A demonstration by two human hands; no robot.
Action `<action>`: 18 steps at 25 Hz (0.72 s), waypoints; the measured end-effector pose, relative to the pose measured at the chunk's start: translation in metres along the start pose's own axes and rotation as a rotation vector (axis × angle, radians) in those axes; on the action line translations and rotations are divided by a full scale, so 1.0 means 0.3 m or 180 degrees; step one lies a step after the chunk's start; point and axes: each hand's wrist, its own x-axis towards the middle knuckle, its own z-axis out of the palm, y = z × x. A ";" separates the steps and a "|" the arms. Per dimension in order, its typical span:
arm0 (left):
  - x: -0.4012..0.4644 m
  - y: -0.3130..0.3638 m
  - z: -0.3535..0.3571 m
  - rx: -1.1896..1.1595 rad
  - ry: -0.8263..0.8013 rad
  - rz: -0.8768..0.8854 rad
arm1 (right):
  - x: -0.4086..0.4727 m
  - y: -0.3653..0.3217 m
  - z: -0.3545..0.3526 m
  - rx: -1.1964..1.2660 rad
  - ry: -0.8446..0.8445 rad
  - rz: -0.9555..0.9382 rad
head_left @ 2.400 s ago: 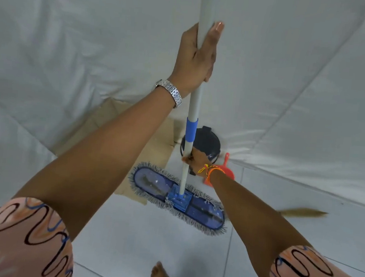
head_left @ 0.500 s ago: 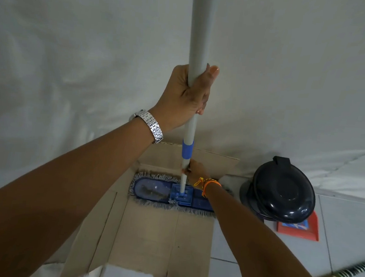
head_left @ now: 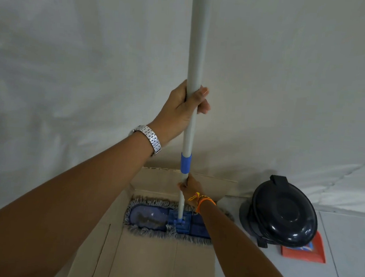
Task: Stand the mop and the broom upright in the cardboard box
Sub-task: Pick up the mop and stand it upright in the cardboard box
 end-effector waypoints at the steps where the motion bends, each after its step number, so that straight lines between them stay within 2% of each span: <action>1: 0.029 -0.010 0.000 -0.0119 0.0082 -0.0050 | 0.004 -0.012 -0.011 0.0046 0.0046 0.0014; 8: 0.093 -0.048 0.041 -0.0136 0.0791 -0.0482 | 0.028 -0.042 -0.080 0.0343 0.0239 0.0212; 13: 0.081 -0.110 0.068 0.0137 0.0922 -0.0700 | 0.011 -0.029 -0.100 0.0479 0.0306 0.0398; 18: 0.010 -0.173 0.107 0.0402 0.1341 -0.1028 | -0.063 -0.001 -0.126 0.0493 0.0414 0.0499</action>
